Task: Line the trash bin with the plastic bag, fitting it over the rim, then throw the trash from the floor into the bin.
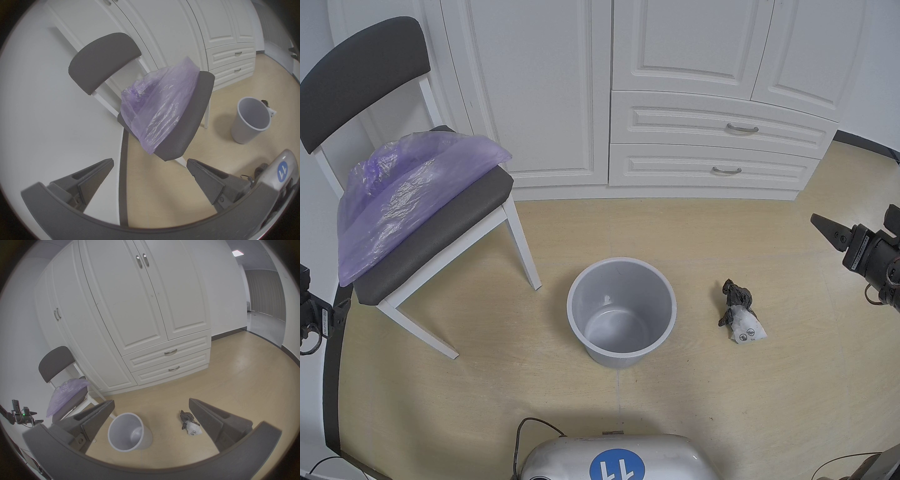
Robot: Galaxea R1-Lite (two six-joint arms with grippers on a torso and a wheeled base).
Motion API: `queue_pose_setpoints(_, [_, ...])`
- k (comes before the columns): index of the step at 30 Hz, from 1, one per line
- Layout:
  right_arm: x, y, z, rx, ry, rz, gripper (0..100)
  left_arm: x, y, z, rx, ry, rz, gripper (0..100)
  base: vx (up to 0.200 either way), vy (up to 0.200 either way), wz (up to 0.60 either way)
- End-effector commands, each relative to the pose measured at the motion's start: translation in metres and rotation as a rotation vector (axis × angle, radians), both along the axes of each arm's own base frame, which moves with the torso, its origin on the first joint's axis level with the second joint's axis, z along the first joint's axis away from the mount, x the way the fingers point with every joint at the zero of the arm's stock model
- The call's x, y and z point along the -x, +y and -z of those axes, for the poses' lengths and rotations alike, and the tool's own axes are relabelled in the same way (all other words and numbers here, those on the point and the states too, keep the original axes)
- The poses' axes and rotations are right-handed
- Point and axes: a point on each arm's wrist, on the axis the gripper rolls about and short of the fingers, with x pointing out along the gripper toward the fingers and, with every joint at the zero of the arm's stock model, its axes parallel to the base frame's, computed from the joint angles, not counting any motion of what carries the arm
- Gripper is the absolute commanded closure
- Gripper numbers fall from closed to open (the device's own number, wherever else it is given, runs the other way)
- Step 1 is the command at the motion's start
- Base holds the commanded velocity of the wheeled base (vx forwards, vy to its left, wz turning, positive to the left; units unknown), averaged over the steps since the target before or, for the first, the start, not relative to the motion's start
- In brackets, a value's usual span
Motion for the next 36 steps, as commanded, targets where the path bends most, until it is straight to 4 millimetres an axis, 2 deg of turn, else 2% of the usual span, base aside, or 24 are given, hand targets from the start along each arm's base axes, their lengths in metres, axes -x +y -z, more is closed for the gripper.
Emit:
queue_pose_setpoints(1, [-0.009, 0.002, 0.007, 0.01, 0.035, 0.0, 0, 0.008, 0.053, 0.025, 0.084, 0.017, 0.049, 0, 0.0, 0.0, 0.0])
queue_pose_setpoints(2, [-0.009, 0.003, 0.007, 0.011, 0.039, -0.003, 0, 0.007, 0.061, 0.031, 0.126, -0.007, 0.107, 0, 0.0, 0.0, 0.0])
queue_pose_setpoints(7, [-0.008, 0.003, 0.007, 0.01, 0.039, 0.002, 0, 0.003, 0.062, 0.054, 0.194, 0.044, 0.121, 0, 0.0, 0.0, 0.0])
queue_pose_setpoints(9, [-0.008, 0.004, 0.008, 0.011, 0.044, 0.0, 0, -0.01, 0.068, 0.06, 0.21, 0.048, 0.142, 0, 0.0, 0.0, 0.0])
queue_pose_setpoints(15, [-0.008, 0.007, 0.009, 0.012, 0.045, -0.014, 0, -0.021, 0.074, 0.057, 0.21, -0.036, 0.127, 0, 0.0, 0.0, 0.0])
queue_pose_setpoints(16, [-0.008, 0.006, 0.009, 0.012, 0.045, -0.011, 0, -0.032, 0.074, 0.063, 0.233, -0.04, 0.147, 0, 0.0, 0.0, 0.0])
queue_pose_setpoints(17, [-0.008, 0.006, 0.009, 0.012, 0.045, -0.011, 0, -0.033, 0.074, 0.063, 0.234, -0.04, 0.148, 0, 0.0, 0.0, 0.0])
queue_pose_setpoints(18, [-0.008, 0.007, 0.009, 0.013, 0.047, -0.014, 0, -0.042, 0.073, 0.067, 0.252, -0.057, 0.166, 0, 0.0, 0.0, 0.0])
queue_pose_setpoints(22, [-0.01, 0.007, 0.011, 0.015, 0.054, -0.011, 0, -0.059, 0.066, 0.071, 0.318, -0.114, 0.183, 0, 0.0, 0.0, 0.0])
queue_pose_setpoints(24, [-0.01, 0.007, 0.011, 0.015, 0.054, -0.011, 0, -0.059, 0.066, 0.071, 0.318, -0.114, 0.183, 0, 0.0, 0.0, 0.0])
queue_pose_setpoints(25, [-0.011, 0.007, 0.01, 0.013, 0.05, -0.014, 0, -0.074, 0.062, 0.074, 0.334, -0.162, 0.133, 0, 0.0, 0.0, 0.0])
queue_pose_setpoints(30, [-0.009, 0.007, 0.008, 0.012, 0.042, -0.011, 0, -0.097, 0.053, 0.073, 0.373, -0.335, 0.047, 0, 0.0, 0.0, 0.0])
queue_pose_setpoints(32, [-0.008, 0.006, 0.007, 0.01, 0.035, -0.011, 0, -0.102, 0.05, 0.071, 0.398, -0.413, 0.06, 0, 0.0, 0.0, 0.0])
queue_pose_setpoints(36, [-0.007, 0.006, 0.004, 0.006, 0.023, -0.011, 0, -0.104, 0.049, 0.068, 0.392, -0.46, 0.077, 0, 0.0, 0.0, 0.0])
